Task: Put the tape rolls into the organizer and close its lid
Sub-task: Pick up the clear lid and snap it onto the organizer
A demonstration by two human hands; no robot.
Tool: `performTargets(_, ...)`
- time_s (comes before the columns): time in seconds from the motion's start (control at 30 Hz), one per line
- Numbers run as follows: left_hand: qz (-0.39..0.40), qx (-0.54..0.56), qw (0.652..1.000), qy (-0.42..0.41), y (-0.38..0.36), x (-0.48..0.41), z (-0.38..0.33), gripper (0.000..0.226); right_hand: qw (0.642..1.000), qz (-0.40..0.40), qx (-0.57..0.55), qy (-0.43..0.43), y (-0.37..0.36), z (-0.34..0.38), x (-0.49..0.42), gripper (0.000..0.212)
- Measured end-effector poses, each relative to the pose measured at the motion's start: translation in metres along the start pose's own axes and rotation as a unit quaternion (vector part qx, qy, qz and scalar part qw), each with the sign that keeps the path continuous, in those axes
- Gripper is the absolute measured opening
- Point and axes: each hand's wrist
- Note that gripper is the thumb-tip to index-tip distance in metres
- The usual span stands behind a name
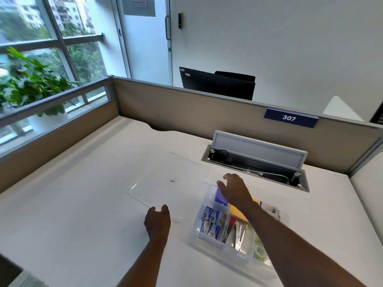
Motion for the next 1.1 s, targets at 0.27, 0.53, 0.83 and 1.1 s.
performTargets(0.27, -0.007, -0.007, 0.999, 0.032, 0.014, -0.055, -0.012, 0.054, 0.997, -0.009, -0.014, -0.080, -0.056, 0.038, -0.048, 0.033)
performTargets(0.53, 0.001, -0.151, 0.977, -0.152, 0.024, -0.125, -0.017, 0.060, 0.971, 0.014, -0.055, -0.232, -0.131, 0.061, -0.055, 0.028)
performTargets(0.83, -0.010, -0.312, 0.928, -0.205, 0.023, -0.160, -0.005, 0.046, 0.923, -0.039, -0.138, -0.357, -0.162, 0.061, -0.060, 0.027)
performTargets(1.1, -0.011, -0.243, 0.963, -0.112, 0.039, -0.165, -0.010, 0.027, 0.874, -0.111, -0.268, -0.391, -0.151, 0.059, -0.083, 0.017)
Point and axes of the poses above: each hand's wrist, its own x-axis away from the middle knuckle, its own y-axis out of the back of the hand, z = x × y, and after that the axes turned 15 degrees about -x, right-handed
